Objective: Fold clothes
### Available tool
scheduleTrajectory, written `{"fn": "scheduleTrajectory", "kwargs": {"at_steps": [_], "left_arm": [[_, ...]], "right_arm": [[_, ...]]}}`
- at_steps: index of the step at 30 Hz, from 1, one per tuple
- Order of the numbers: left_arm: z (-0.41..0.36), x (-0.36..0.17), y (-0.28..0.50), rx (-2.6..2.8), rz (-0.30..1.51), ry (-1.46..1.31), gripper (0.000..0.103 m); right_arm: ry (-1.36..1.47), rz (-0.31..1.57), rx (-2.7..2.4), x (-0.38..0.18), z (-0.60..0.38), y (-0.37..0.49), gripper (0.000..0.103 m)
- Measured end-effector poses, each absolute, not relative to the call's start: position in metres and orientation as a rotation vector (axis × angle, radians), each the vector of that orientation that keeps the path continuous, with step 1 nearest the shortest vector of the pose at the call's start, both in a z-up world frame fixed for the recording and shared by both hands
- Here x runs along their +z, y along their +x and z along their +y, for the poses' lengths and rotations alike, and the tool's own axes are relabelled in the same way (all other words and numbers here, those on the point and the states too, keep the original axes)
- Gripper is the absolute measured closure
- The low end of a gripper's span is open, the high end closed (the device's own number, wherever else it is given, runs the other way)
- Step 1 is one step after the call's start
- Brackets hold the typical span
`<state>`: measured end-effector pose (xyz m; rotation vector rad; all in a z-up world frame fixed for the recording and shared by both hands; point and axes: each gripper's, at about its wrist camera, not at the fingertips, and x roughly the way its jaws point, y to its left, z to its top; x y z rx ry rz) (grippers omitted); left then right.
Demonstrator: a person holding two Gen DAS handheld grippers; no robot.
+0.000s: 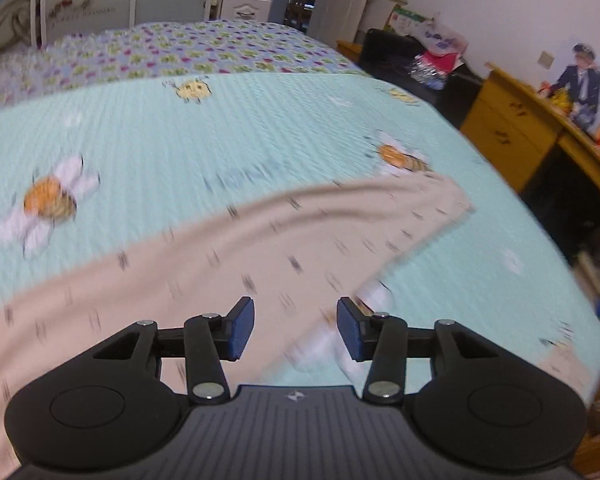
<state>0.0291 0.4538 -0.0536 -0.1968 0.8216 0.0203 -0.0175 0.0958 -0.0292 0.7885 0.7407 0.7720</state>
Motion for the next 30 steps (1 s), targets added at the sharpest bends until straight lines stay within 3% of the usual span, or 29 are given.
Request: {"fn": "scheduleTrajectory", "kwargs": {"at_steps": [5,14,25,26,30], "left_arm": [[0.474,-0.07,0.099,0.041,0.789,-0.077,0.055],[0.481,-0.12,0.155,-0.028,0.846,0.165,0.055],[0.493,-0.141,0.175,-0.099,0.913,0.125,0.053],[0.495,-0.142,0.176,-0.114,0.917,0.111,0.055],[0.491,-0.14,0.176,-0.198,0.935,0.069,0.102]], "right_arm": [[0.736,0.794,0.772,-0.053,0.117,0.0,0.046],[0.614,0.861,0.751,-0.083,0.124,0.017,0.046],[0.521,0.898,0.747,-0.086,0.132,0.026,0.045],[0.518,0.898,0.74,-0.085,0.13,0.028,0.044],[0.529,0.894,0.663,-0.082,0.117,0.049,0.039]]}}
